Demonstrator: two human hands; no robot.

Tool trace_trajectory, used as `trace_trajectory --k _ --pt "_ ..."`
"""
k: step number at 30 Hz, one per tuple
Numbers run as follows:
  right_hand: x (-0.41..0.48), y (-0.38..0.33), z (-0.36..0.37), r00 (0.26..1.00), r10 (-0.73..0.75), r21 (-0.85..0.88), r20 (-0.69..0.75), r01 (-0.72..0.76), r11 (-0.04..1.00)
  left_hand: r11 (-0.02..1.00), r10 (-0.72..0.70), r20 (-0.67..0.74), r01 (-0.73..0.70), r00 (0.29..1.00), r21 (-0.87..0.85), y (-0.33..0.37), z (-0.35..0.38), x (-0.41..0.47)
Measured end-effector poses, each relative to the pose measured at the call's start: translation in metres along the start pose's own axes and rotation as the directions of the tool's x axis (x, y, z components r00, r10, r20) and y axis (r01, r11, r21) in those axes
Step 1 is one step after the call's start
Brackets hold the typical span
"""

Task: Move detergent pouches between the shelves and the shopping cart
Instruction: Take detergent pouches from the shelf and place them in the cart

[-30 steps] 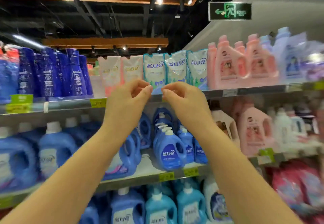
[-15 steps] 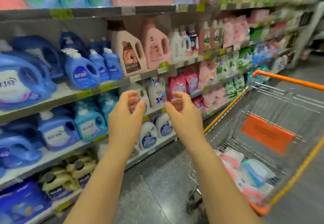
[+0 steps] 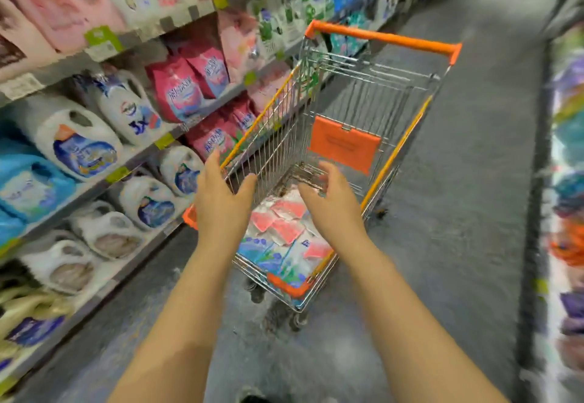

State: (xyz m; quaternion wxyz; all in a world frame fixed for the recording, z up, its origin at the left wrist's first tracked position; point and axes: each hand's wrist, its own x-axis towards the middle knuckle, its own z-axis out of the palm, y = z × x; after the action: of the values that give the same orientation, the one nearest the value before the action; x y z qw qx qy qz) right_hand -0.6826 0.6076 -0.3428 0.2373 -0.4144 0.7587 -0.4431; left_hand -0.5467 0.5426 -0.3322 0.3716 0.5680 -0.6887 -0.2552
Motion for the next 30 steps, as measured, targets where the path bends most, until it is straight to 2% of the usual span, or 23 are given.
trace_trajectory --k 8,12,17,21,25,27,30 --pt "0.057 0.071 0.025 0.968 0.247 0.035 0.04 -0.249 0.968 0.998 -0.058 0.15 0.052 0.987 0.041 -0.038 0.086 0.052" --pt "0.107 0.105 0.058 0.909 0.412 0.087 0.066 -0.417 0.905 0.991 -0.127 0.314 0.11 0.941 0.073 -0.078 0.141 0.093" --pt "0.173 0.149 0.119 0.736 0.671 0.14 0.094 -0.677 0.723 0.963 -0.26 0.559 0.169 0.787 0.21 -0.14 0.212 0.149" --pt "0.214 0.19 0.164 0.603 0.789 0.126 0.115 -0.797 0.59 0.923 -0.365 0.648 0.172 0.669 0.343 -0.185 0.265 0.185" --pt "0.236 0.226 0.198 0.511 0.848 0.102 0.14 -0.859 0.501 0.868 -0.492 0.685 0.236 0.537 0.438 -0.229 0.315 0.208" --pt "0.238 0.24 0.211 0.473 0.862 0.155 0.185 -0.88 0.449 0.848 -0.528 0.706 0.253 0.472 0.465 -0.248 0.334 0.214" --pt "0.24 0.259 0.23 0.458 0.865 0.167 0.206 -0.887 0.43 0.82 -0.572 0.714 0.298 0.403 0.488 -0.265 0.358 0.219"
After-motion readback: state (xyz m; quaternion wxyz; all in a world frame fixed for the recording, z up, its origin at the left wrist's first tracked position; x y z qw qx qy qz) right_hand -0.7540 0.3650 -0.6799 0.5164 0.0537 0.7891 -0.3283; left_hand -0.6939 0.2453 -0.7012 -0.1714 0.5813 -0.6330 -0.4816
